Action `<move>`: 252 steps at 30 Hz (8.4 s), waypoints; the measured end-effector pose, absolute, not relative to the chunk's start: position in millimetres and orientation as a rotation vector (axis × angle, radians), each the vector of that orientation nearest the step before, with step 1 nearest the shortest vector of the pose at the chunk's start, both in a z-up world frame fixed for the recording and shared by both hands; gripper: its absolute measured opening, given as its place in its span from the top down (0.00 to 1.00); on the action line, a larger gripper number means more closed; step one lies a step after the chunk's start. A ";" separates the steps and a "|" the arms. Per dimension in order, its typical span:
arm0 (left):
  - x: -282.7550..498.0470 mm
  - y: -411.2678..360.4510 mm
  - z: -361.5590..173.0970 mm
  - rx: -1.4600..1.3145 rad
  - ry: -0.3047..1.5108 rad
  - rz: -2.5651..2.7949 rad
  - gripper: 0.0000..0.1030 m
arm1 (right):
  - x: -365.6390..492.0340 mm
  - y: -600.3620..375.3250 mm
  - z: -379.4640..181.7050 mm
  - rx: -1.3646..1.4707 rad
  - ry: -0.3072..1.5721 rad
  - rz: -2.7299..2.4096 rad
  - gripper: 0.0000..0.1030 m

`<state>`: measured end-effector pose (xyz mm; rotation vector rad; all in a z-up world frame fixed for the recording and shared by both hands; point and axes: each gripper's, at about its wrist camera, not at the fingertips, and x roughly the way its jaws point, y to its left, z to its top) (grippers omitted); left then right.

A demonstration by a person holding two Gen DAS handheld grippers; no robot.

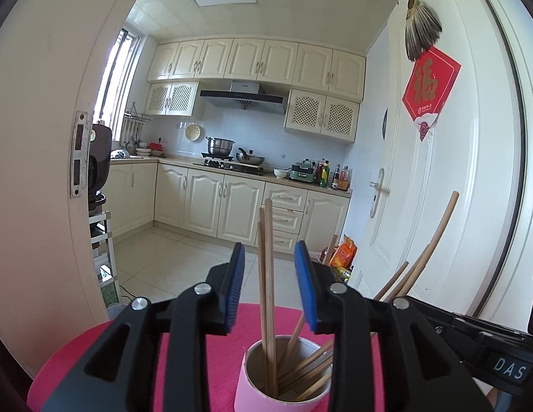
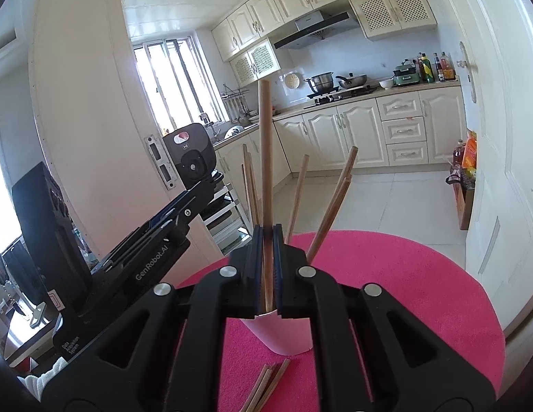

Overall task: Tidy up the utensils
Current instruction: 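Open the left tool to drop its chopstick in the cup while the right tool releases its own, then lower both tools to the remaining chopsticks and close the left tool on one, then lift the left tool's chopstick over the pink cup while the right tool grasps and carries one, then open the left tool over the pink cup while the right tool releases its chopstick, then lower both tools to the last chopsticks and close the left tool on one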

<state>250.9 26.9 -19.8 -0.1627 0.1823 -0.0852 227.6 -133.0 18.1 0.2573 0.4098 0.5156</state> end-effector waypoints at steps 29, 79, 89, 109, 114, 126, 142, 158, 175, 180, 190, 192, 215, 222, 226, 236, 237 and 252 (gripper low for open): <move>155.9 42.6 24.9 -0.100 0.177 -0.043 0.46 | 159.9 -132.5 54.8 0.243 0.368 0.443 0.58; 171.5 13.8 -153.3 0.030 1.195 -0.070 0.80 | 131.5 -136.1 -82.0 0.110 0.926 0.343 0.51; 161.4 42.7 -152.3 -0.098 1.202 -0.068 0.94 | 149.2 -100.9 -102.3 0.052 1.075 0.379 0.68; 161.2 69.3 -153.3 -0.159 1.195 -0.111 0.93 | 161.0 -63.8 -104.6 -0.153 1.117 0.317 0.74; 164.7 71.8 -154.3 -0.179 1.201 -0.117 0.93 | 161.4 -72.5 -104.3 -0.150 1.145 0.321 0.75; 172.1 68.2 -151.3 -0.144 1.208 -0.094 0.93 | 165.5 -59.8 -110.9 -0.205 1.149 0.330 0.92; 144.1 70.7 -95.2 -0.194 0.837 -0.185 0.94 | 139.0 -119.9 -59.1 0.103 0.848 0.480 0.95; 146.7 39.6 -11.8 -0.158 0.106 -0.166 0.94 | 136.2 -139.9 22.6 0.288 0.198 0.520 0.94; 257.8 45.5 7.8 -0.248 0.010 -0.119 0.94 | 226.5 -118.8 30.6 0.305 -0.081 0.496 0.94; 266.6 47.0 -6.0 -0.250 0.026 -0.125 0.94 | 234.2 -118.0 28.4 0.302 -0.102 0.480 0.94; 273.5 42.0 -23.2 -0.226 0.062 -0.130 0.93 | 239.3 -113.5 22.0 0.269 -0.109 0.473 0.94; 274.2 41.5 -24.3 -0.223 0.073 -0.134 0.92 | 239.4 -113.6 21.3 0.269 -0.104 0.469 0.94; 238.3 52.2 -2.5 -0.178 0.091 -0.064 0.60 | 212.2 -112.8 25.6 0.223 -0.047 0.406 0.90; 206.9 58.2 12.3 -0.161 0.077 -0.040 0.48 | 186.1 -118.7 34.9 0.208 -0.057 0.378 0.41; 184.5 61.4 21.3 -0.153 0.071 -0.030 0.46 | 165.1 -123.5 44.0 0.201 -0.069 0.354 0.41; 126.6 56.0 39.1 -0.085 0.069 0.002 0.39 | 113.9 -133.1 54.7 0.182 -0.053 0.317 0.41; 121.4 54.5 39.6 -0.078 0.073 0.002 0.37 | 110.6 -134.4 54.3 0.181 -0.045 0.314 0.41; 117.7 34.0 -23.0 -0.072 0.508 -0.053 0.29 | 98.1 -157.0 5.9 0.143 0.354 0.244 0.38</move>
